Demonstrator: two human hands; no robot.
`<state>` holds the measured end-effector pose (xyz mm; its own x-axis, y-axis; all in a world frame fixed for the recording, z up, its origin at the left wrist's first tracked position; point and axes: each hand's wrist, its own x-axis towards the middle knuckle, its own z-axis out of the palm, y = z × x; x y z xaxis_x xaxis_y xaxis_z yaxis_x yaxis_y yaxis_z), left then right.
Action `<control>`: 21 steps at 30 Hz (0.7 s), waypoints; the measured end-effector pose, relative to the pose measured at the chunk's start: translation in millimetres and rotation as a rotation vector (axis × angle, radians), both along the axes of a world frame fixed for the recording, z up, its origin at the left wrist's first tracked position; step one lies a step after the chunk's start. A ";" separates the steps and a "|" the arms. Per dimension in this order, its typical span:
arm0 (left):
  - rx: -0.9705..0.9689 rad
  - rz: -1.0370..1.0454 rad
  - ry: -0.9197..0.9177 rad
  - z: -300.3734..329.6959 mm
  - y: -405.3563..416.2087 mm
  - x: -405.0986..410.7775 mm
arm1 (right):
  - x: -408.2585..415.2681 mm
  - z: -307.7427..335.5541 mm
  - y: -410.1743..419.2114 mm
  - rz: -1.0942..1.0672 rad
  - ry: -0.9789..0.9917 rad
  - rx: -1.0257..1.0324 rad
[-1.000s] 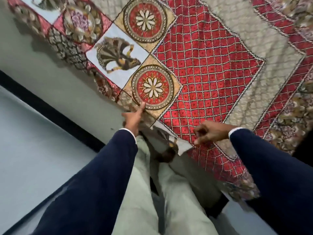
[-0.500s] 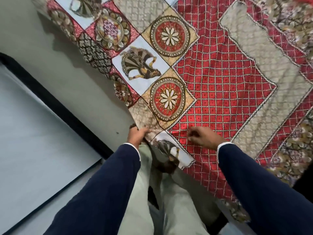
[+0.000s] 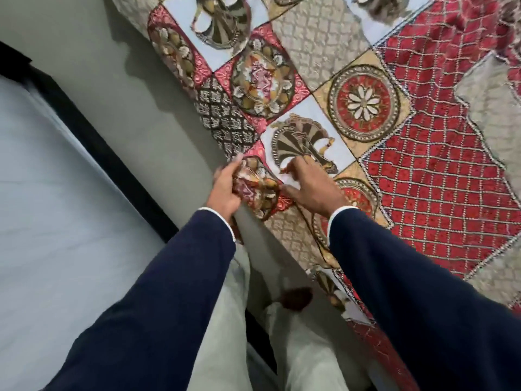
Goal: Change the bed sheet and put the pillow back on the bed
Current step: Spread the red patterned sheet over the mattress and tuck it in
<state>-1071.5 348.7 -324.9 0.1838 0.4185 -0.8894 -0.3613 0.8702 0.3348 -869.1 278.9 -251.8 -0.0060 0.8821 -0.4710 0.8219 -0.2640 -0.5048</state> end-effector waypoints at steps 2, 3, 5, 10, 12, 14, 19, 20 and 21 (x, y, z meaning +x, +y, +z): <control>0.048 -0.070 0.023 19.5 36.4 -18.7 | -14.7 -1.6 31.0 0.026 -0.020 0.009; 0.089 -0.133 0.029 26.5 51.2 -27.0 | -22.1 -1.6 45.3 0.037 -0.023 0.021; 0.167 -0.288 0.035 29.9 70.4 -43.2 | -34.6 2.3 67.1 0.076 -0.028 0.018; 0.410 -0.613 0.369 21.3 86.0 -75.3 | -70.1 9.6 106.6 0.239 -0.070 -0.089; 0.427 -0.703 0.396 15.5 86.3 -73.3 | -79.2 7.3 118.0 0.320 -0.078 -0.167; 0.333 -0.702 0.322 13.5 92.5 -68.1 | -82.9 5.8 136.0 0.383 -0.115 -0.269; 0.080 -0.238 0.035 17.0 156.7 -72.9 | -85.6 6.4 195.0 0.210 -0.036 -0.277; 0.087 -0.150 0.014 14.6 173.2 -74.0 | -85.9 7.7 206.0 0.185 -0.037 -0.237; 0.095 -0.115 0.015 16.4 189.7 -75.0 | -87.0 8.7 217.7 0.151 -0.025 -0.207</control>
